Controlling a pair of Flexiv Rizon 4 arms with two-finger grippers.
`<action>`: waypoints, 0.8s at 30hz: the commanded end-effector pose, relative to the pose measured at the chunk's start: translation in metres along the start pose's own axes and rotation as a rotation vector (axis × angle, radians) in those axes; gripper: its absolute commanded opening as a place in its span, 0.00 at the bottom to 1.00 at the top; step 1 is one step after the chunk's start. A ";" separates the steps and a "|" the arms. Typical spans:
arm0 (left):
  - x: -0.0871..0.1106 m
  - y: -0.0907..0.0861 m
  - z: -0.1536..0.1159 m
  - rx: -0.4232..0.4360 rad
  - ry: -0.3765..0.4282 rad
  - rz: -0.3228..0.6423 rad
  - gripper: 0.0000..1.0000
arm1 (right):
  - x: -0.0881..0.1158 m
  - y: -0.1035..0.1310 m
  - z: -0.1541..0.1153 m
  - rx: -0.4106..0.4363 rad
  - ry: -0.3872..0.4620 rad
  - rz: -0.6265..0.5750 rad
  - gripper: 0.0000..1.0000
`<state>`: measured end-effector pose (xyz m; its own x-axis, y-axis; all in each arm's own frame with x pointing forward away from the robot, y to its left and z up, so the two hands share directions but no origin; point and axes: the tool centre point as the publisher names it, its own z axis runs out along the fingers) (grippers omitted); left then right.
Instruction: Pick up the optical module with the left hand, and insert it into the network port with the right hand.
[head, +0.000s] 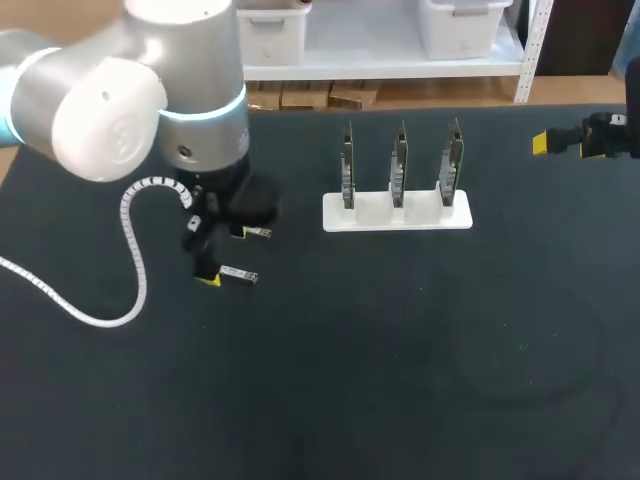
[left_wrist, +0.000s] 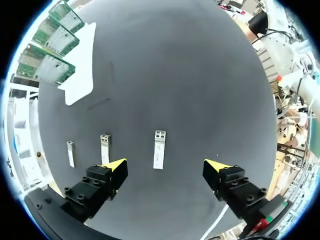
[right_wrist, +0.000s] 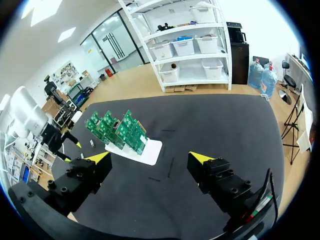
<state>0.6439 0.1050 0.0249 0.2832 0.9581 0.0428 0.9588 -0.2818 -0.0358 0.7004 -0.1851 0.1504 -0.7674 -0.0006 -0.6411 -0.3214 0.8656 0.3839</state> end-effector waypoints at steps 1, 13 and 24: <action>-0.005 0.002 0.009 0.039 0.008 -0.023 1.00 | 0.001 0.001 0.000 0.005 -0.001 0.000 1.00; 0.010 0.004 0.025 0.028 -0.050 -0.142 1.00 | 0.001 0.001 0.000 0.005 -0.001 0.000 1.00; 0.011 0.011 0.029 0.038 -0.023 -0.133 1.00 | 0.001 0.001 0.000 0.005 -0.001 0.000 1.00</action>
<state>0.6521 0.1155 -0.0031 0.1497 0.9885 0.0221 0.9871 -0.1481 -0.0599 0.7004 -0.1851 0.1504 -0.7674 -0.0006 -0.6411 -0.3214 0.8656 0.3839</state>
